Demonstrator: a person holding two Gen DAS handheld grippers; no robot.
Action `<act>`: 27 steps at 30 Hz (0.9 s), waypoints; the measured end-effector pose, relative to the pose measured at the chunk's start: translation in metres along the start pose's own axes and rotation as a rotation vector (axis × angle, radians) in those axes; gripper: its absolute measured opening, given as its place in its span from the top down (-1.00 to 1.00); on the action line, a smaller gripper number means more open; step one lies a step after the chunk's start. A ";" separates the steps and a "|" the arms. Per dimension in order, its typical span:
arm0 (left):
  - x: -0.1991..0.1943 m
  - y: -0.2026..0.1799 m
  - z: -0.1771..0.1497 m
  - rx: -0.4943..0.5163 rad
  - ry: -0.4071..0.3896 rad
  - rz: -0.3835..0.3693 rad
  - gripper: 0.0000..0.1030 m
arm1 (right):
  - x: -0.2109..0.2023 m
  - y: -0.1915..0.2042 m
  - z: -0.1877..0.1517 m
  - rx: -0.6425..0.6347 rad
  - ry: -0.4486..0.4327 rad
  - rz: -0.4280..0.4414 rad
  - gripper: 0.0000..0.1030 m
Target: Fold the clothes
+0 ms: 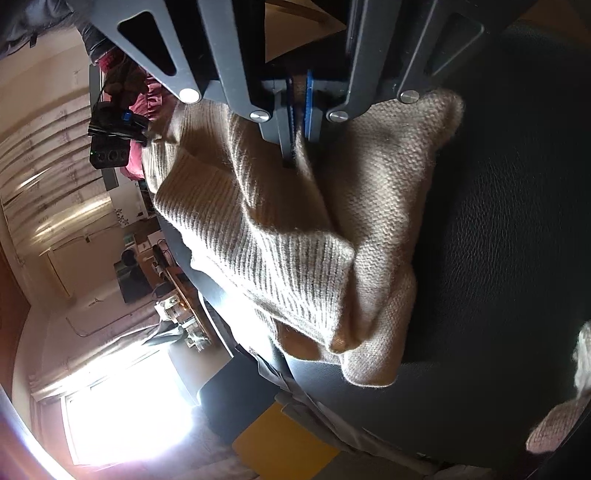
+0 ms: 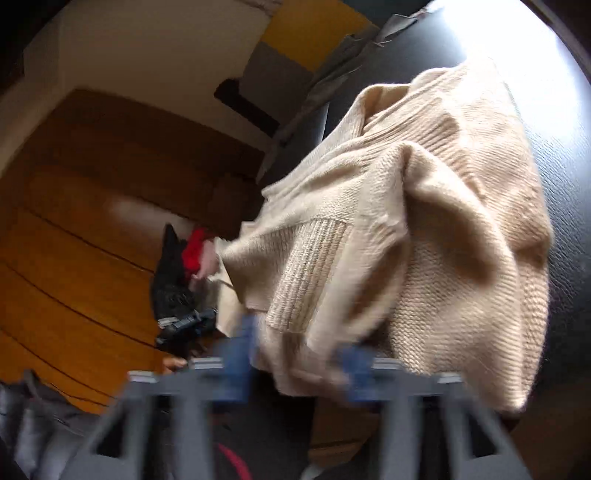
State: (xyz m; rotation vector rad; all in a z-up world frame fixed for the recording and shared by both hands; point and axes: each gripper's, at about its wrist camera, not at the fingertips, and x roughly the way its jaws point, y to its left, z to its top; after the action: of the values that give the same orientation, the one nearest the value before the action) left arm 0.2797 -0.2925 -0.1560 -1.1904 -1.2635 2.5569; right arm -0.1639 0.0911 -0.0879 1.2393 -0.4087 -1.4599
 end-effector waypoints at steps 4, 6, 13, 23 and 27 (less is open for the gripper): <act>-0.012 0.003 0.005 -0.016 -0.031 -0.106 0.96 | 0.002 -0.002 0.001 0.006 -0.012 -0.008 0.87; -0.019 0.002 0.011 -0.023 -0.059 -0.169 0.96 | -0.001 -0.004 0.003 0.024 -0.035 0.020 0.87; -0.034 -0.007 0.056 -0.008 -0.168 -0.332 0.96 | -0.023 -0.010 0.044 0.060 -0.209 0.113 0.87; 0.003 -0.014 0.165 0.010 -0.231 -0.232 0.96 | -0.003 -0.029 0.134 0.111 -0.325 0.033 0.86; 0.021 0.005 0.188 -0.074 -0.233 -0.156 0.96 | 0.011 -0.056 0.144 0.198 -0.302 -0.006 0.79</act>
State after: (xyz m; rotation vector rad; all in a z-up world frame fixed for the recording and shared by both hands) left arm 0.1431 -0.4116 -0.1027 -0.7840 -1.4443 2.6118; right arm -0.3119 0.0459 -0.0822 1.1746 -0.7690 -1.6481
